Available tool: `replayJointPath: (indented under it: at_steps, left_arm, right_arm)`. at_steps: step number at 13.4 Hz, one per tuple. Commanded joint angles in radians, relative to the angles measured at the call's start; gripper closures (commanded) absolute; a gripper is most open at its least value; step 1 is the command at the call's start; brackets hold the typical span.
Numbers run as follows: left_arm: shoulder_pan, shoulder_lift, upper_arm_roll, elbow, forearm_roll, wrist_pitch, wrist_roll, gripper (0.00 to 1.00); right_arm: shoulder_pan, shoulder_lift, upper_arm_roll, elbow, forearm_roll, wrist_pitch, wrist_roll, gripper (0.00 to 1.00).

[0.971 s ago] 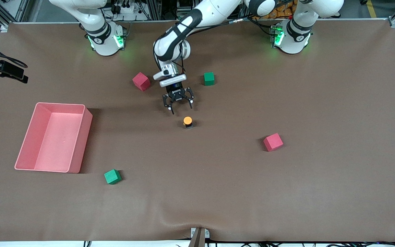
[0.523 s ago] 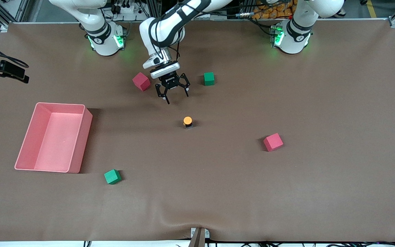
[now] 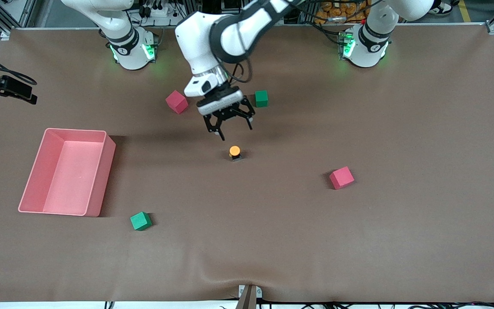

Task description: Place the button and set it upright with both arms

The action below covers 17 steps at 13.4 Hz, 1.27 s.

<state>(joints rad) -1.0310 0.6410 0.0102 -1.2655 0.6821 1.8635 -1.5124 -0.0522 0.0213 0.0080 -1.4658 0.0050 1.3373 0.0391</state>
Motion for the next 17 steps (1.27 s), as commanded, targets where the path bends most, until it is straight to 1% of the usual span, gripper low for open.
replayJointPath:
  at_steps: [1, 4, 6, 10, 11, 12, 13, 15, 16, 17]
  left_arm:
    - [0.110, -0.081, -0.010, -0.026, -0.120, 0.037, 0.172, 0.00]
    - [0.231, -0.112, -0.013, -0.023, -0.212, 0.077, 0.302, 0.00]
    - [0.314, -0.130, -0.012, -0.023, -0.338, 0.118, 0.439, 0.00]
    - [0.454, -0.165, -0.013, -0.028, -0.475, 0.120, 0.677, 0.00]
    - [0.498, -0.172, -0.033, -0.031, -0.527, 0.117, 0.730, 0.00]
    - [0.553, -0.176, -0.071, -0.031, -0.550, 0.112, 0.776, 0.00]
    - [0.630, -0.181, -0.120, -0.032, -0.552, 0.108, 0.819, 0.00]
    - [0.817, -0.185, -0.263, -0.044, -0.553, 0.102, 0.929, 0.00]
    - [0.878, -0.195, -0.304, -0.061, -0.553, 0.097, 0.987, 0.00]
    - [0.922, -0.208, -0.312, -0.072, -0.555, 0.079, 1.044, 0.00]
  right_arm:
    - [0.003, -0.003, -0.002, -0.001, 0.010, 0.000, 0.021, 0.00]
    - [-0.001, -0.003, -0.003, -0.002, 0.010, -0.003, 0.018, 0.00]
    - [0.002, -0.003, -0.003, -0.002, 0.010, 0.002, 0.016, 0.00]
    - [0.003, -0.012, -0.003, -0.002, 0.010, 0.011, 0.012, 0.00]
    - [0.003, -0.014, -0.003, -0.002, 0.010, 0.013, 0.008, 0.00]
    - [0.003, -0.014, -0.003, -0.002, 0.010, 0.014, 0.008, 0.00]
    - [0.003, -0.014, -0.002, -0.004, 0.010, 0.014, 0.008, 0.00]
    - [0.002, -0.014, -0.003, -0.005, 0.010, 0.014, 0.007, 0.00]
    - [0.002, -0.014, -0.003, -0.005, 0.010, 0.014, 0.007, 0.00]
    - [0.002, -0.015, -0.003, -0.005, 0.010, 0.014, 0.007, 0.00]
